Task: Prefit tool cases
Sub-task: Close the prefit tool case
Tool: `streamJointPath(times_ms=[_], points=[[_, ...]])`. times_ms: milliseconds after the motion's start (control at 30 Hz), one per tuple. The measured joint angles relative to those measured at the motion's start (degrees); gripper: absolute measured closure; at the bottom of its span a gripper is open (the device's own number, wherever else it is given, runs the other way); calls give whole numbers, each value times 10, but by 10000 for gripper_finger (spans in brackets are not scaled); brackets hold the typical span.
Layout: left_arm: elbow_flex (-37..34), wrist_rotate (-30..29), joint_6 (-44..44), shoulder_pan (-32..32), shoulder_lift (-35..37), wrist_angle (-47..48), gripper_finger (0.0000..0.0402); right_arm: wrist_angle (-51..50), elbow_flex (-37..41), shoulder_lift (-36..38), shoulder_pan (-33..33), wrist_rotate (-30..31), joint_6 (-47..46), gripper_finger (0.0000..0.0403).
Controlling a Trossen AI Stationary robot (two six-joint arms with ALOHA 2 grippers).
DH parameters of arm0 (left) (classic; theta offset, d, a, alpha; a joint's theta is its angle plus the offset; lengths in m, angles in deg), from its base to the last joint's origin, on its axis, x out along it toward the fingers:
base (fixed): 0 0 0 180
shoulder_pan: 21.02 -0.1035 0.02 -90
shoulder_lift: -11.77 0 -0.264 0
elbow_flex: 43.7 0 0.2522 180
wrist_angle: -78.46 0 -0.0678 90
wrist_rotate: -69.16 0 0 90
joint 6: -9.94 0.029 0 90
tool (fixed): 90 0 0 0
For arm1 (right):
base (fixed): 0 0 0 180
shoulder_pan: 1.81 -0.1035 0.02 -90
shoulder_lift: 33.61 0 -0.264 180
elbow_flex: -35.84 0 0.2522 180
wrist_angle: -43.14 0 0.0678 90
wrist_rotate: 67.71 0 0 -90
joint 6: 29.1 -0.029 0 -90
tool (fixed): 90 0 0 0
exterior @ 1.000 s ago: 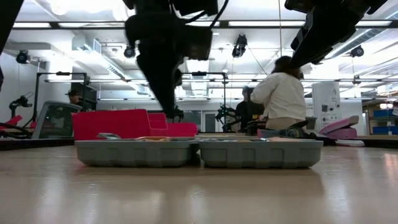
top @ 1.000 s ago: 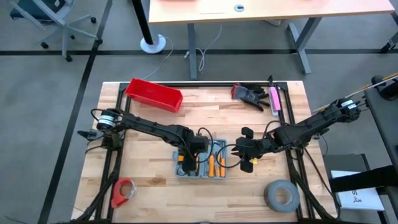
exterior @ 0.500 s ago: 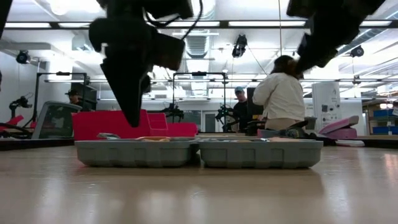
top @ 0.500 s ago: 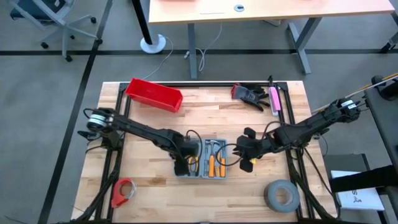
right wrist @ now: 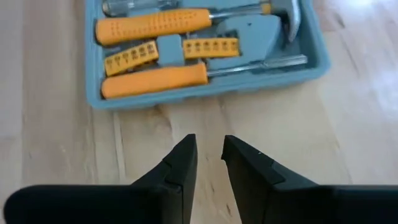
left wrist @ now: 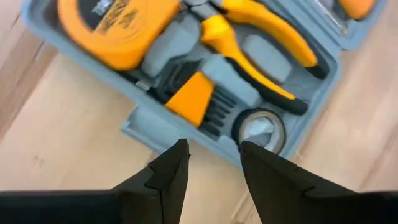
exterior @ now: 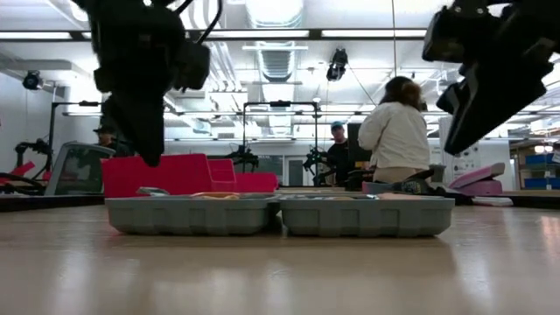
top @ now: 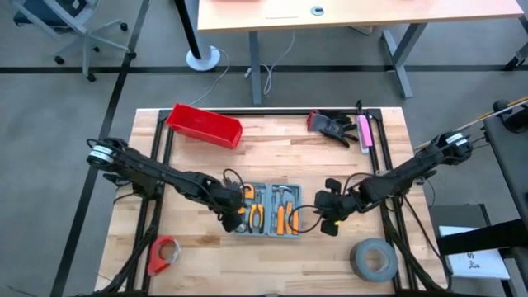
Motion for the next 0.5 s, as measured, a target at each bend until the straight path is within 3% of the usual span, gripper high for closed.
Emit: streamJointPath(times_ms=[500], points=[[-113,-4,-107,0,12,-122,248,56,1,-64,-22,1,-12,343]])
